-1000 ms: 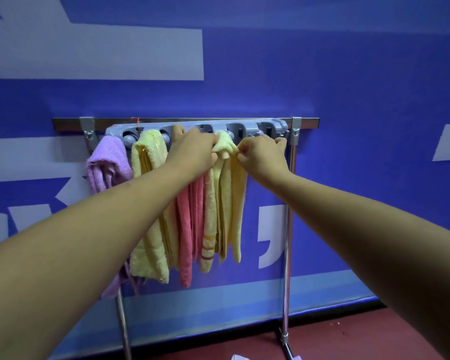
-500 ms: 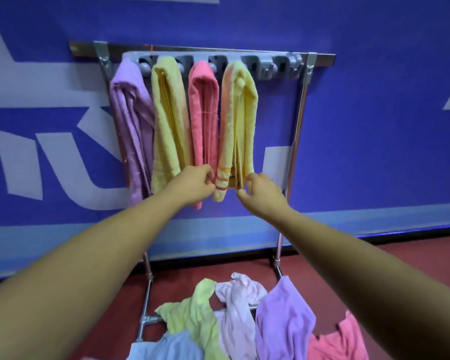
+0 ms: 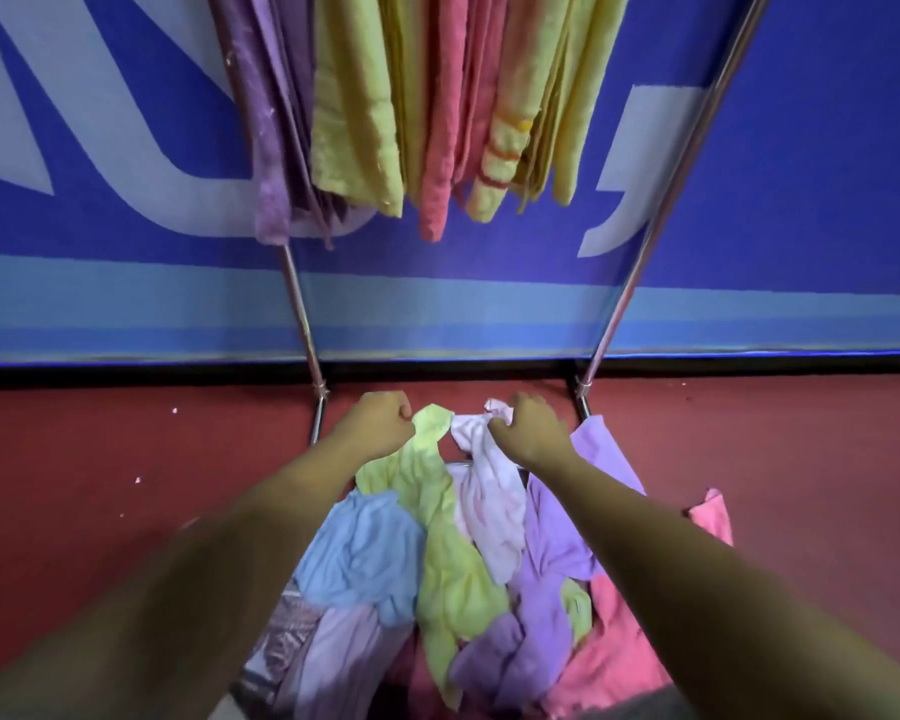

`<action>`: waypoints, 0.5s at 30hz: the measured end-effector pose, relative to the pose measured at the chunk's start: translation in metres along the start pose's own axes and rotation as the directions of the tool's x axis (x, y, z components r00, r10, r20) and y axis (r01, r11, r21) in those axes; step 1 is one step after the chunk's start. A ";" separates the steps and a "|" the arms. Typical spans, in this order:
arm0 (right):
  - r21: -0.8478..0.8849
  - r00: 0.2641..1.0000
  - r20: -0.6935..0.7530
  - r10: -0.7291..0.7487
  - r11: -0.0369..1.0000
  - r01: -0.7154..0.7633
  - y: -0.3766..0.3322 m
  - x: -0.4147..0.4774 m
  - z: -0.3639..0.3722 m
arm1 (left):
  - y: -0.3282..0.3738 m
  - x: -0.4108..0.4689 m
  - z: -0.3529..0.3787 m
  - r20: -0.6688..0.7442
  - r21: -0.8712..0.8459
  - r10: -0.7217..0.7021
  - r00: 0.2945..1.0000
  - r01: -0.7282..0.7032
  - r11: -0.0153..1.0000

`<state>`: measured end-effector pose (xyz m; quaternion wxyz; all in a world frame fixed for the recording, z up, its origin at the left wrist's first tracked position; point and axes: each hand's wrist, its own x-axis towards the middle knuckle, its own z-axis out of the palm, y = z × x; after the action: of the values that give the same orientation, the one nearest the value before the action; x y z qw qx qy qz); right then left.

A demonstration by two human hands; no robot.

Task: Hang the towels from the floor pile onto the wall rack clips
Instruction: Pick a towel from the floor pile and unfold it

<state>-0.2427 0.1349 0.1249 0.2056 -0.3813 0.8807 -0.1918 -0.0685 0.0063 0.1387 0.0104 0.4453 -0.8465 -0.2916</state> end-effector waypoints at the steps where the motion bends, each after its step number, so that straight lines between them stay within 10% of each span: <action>1: -0.009 1.000 0.023 -0.002 1.000 0.002 0.008 0.003 0.014 | -0.011 0.003 0.013 0.029 0.001 -0.012 1.000 0.012 1.000; 15: -0.022 0.872 0.489 0.017 1.000 -0.007 0.098 0.016 0.192 | -0.100 0.050 0.198 0.419 0.065 -0.102 0.902 0.083 0.994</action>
<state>-0.2134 0.1504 -0.0892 0.4193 -0.4139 0.8041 -0.0794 -0.0788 0.0206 -0.0885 -0.1968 0.4115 -0.8131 -0.3618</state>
